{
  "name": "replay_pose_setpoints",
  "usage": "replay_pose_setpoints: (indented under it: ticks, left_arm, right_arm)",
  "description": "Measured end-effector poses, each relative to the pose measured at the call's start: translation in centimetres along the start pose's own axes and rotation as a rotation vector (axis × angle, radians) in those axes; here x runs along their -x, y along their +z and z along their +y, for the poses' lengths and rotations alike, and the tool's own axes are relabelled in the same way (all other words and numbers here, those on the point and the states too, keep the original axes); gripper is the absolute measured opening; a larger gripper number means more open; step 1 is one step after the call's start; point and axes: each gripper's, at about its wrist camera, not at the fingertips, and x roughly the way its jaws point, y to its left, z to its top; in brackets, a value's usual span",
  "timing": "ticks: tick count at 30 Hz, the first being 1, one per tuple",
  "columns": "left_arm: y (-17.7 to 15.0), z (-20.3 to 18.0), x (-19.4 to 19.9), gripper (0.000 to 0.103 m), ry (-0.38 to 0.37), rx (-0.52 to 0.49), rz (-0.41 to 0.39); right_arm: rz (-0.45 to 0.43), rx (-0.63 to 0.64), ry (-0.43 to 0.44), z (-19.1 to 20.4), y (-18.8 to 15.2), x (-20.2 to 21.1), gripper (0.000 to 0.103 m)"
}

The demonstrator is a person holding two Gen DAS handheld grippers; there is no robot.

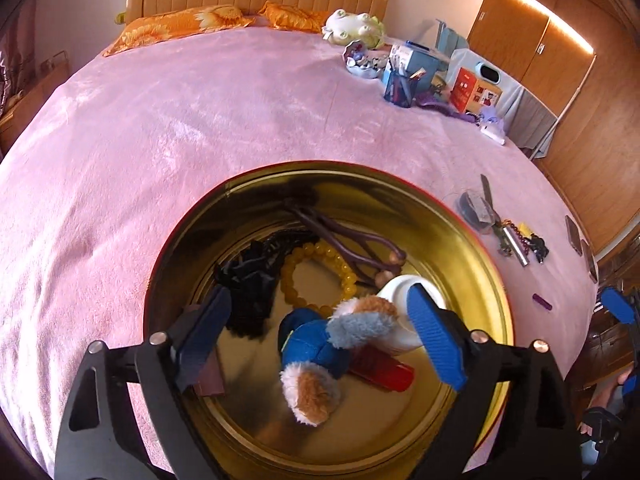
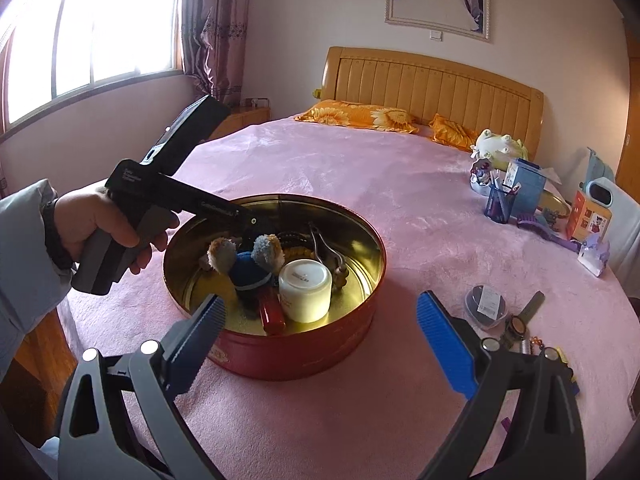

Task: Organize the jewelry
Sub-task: 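Carry the black clip into the tin with the left tool while the right tool drops the pliers in, then grasp the purple tube with the right tool while the left tool grasps the clear labeled container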

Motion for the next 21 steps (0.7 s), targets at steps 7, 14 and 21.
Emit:
replay_pose_setpoints:
  ticks: [7,14,21]
  left_arm:
    - [0.0,-4.1,3.7,0.090,-0.057,-0.020,-0.177]
    - [-1.2,-14.3,3.7,0.091,-0.196,-0.142,-0.200]
    - [-3.0,-21.5,-1.1,0.091,-0.278,-0.178,-0.114]
  right_arm:
    - [-0.019,-0.085,-0.032,-4.1,-2.0,1.5,0.098]
    - [0.001,-0.309,-0.129,-12.3,-6.8,3.2,0.098]
    - [0.026,-0.461,-0.259,-19.6,-11.9,6.1,0.098]
